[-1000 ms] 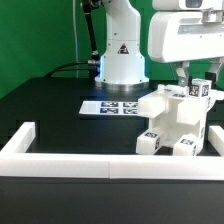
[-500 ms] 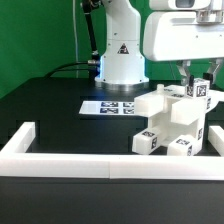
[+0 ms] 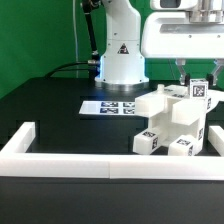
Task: Assemble chair
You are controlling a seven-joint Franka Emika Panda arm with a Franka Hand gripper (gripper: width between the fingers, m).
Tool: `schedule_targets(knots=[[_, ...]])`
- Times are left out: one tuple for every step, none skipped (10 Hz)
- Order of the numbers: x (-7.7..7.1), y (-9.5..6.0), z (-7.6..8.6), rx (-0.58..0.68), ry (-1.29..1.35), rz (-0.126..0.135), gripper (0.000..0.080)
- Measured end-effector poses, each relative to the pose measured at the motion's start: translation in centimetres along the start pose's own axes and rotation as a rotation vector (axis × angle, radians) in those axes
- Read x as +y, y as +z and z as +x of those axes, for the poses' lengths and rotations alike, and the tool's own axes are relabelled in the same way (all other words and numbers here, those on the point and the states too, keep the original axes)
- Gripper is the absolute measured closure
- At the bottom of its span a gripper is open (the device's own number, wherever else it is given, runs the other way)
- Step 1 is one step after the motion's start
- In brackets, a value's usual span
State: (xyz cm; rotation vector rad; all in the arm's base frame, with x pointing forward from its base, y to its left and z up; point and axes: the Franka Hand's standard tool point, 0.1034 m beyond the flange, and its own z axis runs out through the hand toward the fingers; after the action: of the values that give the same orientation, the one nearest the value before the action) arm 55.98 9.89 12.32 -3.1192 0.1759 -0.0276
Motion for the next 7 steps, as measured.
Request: schedule_targets(knots=[[0.00,0.00,0.00,0.000,0.040,0.000,0.0512],[-0.02,0.00,-0.01,0.000,0.129,0.001,0.0512],[-0.03,0.01,-0.01,0.000,0.222,0.001,0.0511],[-0.04,0.02,-0.02,-0.001,0.291,0.001,0.0511],[-0.05,0.02,-0.02,-0.001,0.328,0.001,0.0511],[-0.08,0.03,-0.03,-0.001,0.409,0.001,0.0511],[-0.09,0.04,-0.04,-0.001,0.466,0.001,0.0511]])
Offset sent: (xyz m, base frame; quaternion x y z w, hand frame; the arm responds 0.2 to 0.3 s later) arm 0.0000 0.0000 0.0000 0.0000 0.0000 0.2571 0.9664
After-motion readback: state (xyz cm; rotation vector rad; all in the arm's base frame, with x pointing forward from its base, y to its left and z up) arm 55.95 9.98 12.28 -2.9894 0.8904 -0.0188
